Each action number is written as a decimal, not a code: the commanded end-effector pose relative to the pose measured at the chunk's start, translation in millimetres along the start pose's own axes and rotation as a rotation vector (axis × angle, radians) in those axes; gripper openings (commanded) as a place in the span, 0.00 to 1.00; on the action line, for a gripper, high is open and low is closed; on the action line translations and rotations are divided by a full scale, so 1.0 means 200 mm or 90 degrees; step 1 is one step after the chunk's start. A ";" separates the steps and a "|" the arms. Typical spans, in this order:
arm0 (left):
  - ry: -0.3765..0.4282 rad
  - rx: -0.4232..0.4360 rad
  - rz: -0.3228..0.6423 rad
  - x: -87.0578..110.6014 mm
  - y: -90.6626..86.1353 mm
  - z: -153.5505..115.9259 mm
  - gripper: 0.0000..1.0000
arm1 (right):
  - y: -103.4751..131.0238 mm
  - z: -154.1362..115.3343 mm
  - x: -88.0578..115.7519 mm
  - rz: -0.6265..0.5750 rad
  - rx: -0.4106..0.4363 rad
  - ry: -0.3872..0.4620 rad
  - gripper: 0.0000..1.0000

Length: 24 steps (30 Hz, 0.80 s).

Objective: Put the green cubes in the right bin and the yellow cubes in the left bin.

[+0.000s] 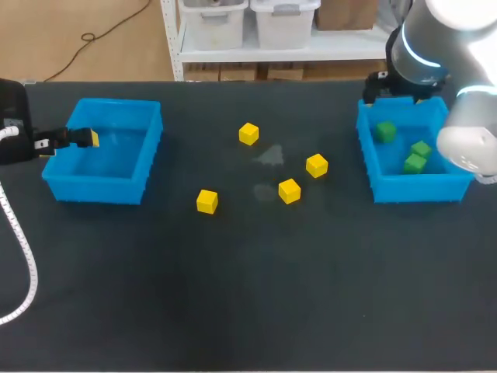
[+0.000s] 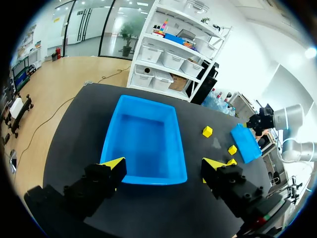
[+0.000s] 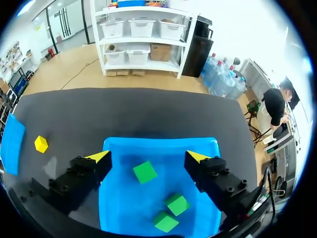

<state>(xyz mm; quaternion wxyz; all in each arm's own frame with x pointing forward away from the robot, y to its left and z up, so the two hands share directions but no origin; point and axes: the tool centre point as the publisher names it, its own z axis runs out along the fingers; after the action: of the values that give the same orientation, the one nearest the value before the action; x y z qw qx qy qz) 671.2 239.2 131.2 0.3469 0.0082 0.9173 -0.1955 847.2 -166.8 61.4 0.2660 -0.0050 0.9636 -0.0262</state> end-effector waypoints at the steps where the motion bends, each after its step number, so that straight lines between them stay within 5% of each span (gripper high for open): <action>1: 0.002 -0.008 -0.001 0.00 -0.01 0.00 1.00 | 0.00 -0.01 0.01 0.001 0.002 -0.006 1.00; 16: 0.002 -0.008 -0.001 0.00 -0.01 0.00 1.00 | 0.00 -0.01 0.01 0.001 0.002 -0.006 1.00; 20: 0.089 -0.047 0.030 -0.03 -0.01 0.01 1.00 | 0.00 -0.01 0.01 0.001 0.002 -0.006 1.00; 24: 0.131 -0.064 0.110 -0.09 -0.11 0.03 1.00 | 0.00 -0.01 0.01 0.001 0.002 -0.006 1.00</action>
<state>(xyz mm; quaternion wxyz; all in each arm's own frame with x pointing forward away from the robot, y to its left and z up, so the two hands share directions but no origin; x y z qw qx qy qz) 670.3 232.8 129.7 0.3180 0.0689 0.9285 -0.1787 846.4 -166.2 61.2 0.2681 -0.0044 0.9630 -0.0270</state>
